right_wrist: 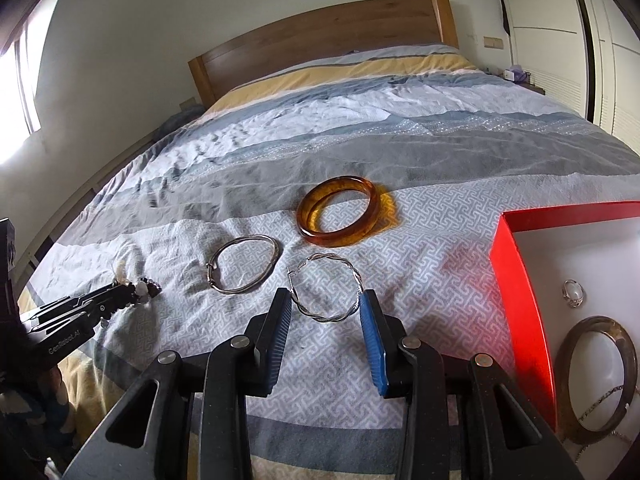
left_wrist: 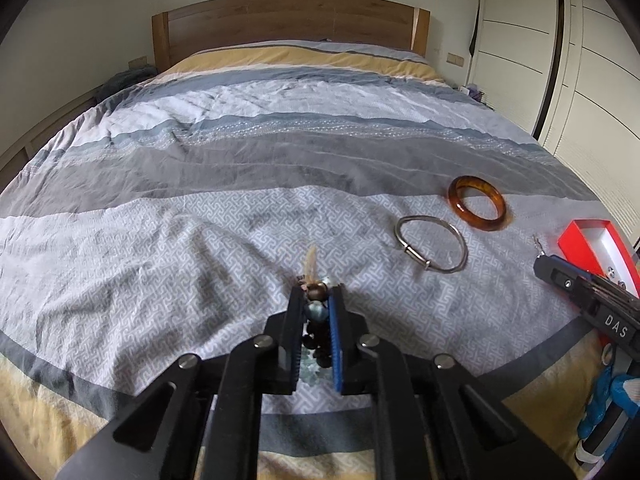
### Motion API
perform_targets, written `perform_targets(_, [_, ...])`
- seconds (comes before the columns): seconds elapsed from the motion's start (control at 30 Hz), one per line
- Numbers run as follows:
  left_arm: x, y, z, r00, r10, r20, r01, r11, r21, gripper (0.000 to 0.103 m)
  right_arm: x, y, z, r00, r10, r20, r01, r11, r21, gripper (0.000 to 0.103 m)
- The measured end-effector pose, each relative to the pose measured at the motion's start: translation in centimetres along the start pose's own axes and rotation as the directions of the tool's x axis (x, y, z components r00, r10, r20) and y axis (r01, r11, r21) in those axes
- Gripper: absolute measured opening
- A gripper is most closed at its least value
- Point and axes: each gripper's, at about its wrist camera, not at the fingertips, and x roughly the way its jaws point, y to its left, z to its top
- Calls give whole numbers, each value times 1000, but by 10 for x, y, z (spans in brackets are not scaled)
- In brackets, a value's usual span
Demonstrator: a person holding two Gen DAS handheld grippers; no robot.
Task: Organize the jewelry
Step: 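Carry bracelet and hoop into the red box and open both tools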
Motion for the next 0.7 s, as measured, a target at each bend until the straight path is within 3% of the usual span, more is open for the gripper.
perform_targets(0.33, [-40,-35,16,999,-36,30,35,999,33,10,-40,-1,3,999,26,22,-27,1000,12,35])
perform_targets(0.7, [-78,-116,40,987,-144,75,136,986,98,11,-105,-45,13,996,-35,76,32,998,46,35])
